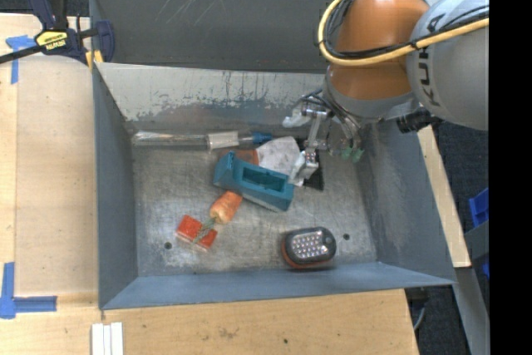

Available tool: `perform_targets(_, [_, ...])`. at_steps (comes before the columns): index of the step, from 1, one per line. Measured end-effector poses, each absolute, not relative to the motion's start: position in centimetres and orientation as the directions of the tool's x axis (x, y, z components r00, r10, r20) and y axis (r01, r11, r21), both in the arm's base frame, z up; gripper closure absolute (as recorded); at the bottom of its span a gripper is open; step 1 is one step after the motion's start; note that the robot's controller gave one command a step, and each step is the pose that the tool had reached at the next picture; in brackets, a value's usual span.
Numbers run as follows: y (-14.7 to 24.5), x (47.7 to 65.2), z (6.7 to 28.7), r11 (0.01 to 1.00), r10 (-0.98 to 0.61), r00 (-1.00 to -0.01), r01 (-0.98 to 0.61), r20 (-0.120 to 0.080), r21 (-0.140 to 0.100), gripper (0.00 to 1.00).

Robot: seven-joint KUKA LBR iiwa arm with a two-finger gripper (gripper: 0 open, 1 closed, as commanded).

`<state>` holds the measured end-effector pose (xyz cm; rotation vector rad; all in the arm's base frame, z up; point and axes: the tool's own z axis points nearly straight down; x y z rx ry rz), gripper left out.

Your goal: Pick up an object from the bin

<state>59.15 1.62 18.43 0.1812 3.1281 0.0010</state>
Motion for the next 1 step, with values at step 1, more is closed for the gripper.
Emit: perform_targets(1, [0.72,53.92,13.10,0.983,-0.185,-0.983,-0.185,-0.009,-0.001,0.00])
